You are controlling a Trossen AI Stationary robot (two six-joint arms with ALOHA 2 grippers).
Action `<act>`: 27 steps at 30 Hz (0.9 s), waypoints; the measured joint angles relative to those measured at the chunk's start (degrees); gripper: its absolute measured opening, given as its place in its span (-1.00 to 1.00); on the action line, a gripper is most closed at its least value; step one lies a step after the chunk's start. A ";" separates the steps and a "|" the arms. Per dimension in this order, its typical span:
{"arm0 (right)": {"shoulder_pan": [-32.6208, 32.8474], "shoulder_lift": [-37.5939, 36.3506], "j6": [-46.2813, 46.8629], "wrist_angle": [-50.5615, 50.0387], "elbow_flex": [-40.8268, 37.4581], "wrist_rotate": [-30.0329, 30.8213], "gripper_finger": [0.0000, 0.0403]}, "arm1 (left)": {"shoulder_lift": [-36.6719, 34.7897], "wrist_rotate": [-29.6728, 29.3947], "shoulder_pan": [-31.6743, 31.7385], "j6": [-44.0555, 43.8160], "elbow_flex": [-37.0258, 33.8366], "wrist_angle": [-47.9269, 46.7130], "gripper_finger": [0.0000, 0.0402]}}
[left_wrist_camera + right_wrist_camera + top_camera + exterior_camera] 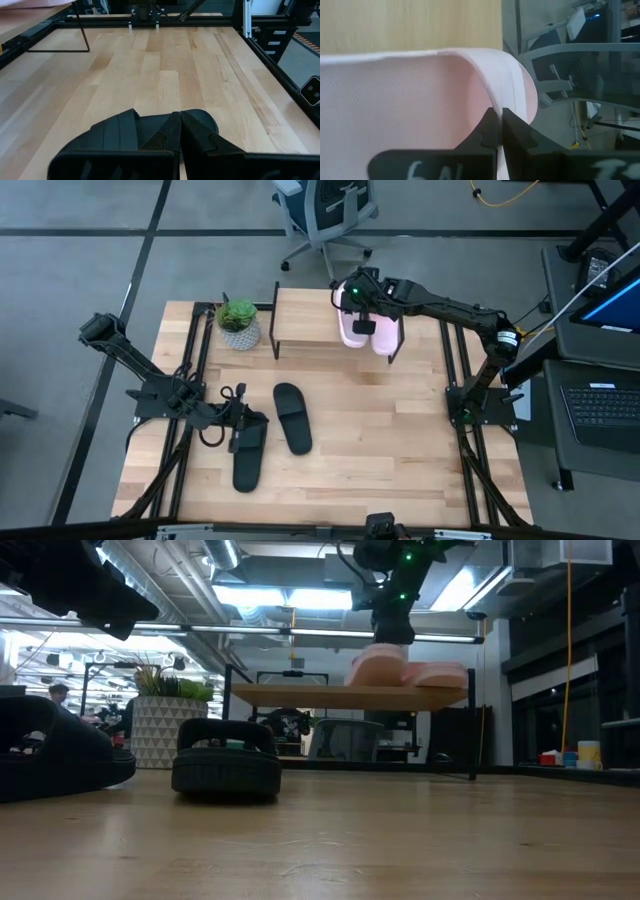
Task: Pick and place slides into the shelf
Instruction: Put the pink slide on the shelf
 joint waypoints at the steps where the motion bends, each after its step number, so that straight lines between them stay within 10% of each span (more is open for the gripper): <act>1: 0.00 0.00 -0.02 -0.06 0.00 -0.06 -0.95 | -0.01 0.00 -0.01 0.00 0.00 -0.02 -1.00; 27: 0.00 1.49 0.04 -0.24 0.00 -0.35 -0.62 | -0.01 0.40 -0.01 -0.13 0.00 -0.02 -1.00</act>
